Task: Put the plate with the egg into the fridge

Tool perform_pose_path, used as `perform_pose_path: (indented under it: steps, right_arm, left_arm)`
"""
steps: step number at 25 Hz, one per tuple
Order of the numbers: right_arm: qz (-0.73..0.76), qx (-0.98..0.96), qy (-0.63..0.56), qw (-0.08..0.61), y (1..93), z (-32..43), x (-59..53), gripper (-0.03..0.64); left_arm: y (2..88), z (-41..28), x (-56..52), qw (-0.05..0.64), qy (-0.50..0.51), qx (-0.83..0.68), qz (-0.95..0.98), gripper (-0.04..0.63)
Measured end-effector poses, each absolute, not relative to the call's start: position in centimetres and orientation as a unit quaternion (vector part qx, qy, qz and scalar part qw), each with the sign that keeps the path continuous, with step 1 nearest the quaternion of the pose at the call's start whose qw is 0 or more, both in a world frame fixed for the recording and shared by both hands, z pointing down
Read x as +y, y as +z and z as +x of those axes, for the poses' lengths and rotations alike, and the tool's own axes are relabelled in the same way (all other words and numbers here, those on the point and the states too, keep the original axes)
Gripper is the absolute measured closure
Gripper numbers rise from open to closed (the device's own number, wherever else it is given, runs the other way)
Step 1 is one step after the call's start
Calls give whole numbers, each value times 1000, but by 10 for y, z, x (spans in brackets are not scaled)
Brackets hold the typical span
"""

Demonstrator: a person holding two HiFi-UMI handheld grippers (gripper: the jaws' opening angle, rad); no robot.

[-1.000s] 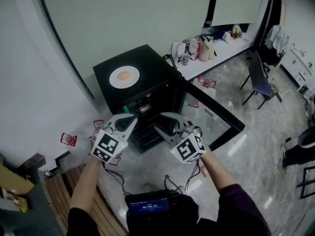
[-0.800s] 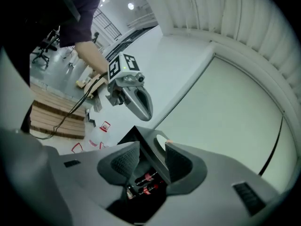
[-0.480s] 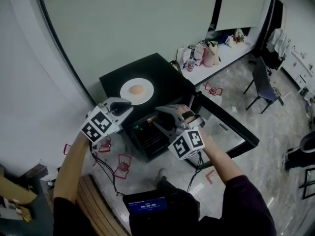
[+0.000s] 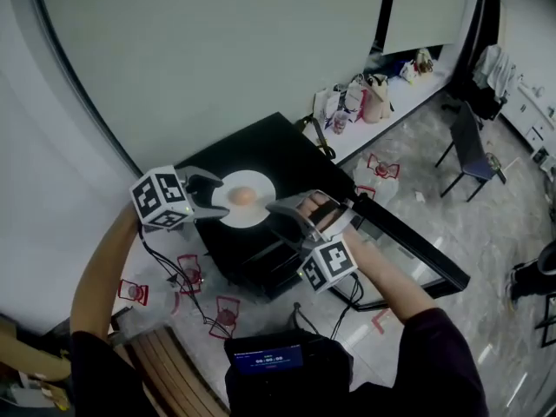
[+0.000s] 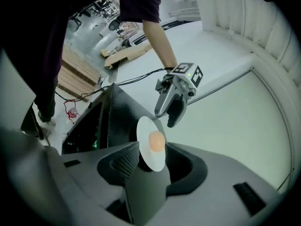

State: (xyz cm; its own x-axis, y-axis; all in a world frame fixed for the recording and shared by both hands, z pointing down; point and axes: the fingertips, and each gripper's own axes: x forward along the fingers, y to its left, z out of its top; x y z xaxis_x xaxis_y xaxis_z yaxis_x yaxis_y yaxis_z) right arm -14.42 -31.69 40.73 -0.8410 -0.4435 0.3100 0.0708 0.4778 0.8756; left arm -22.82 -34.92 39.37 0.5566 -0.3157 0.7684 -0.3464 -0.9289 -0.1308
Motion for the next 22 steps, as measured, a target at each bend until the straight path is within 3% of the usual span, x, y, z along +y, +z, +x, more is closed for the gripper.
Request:
perform_pose_path:
  steps: [10,22]
  right_arm:
    - [127,-770,-552,294,413,-158,-330,442]
    - [112,-750,-571,315,425,-157,-309,442]
  left_arm:
    - [429,-256,-400,202,455,-81,864,356]
    - [446,-253,-397,217,470,-43,855,356]
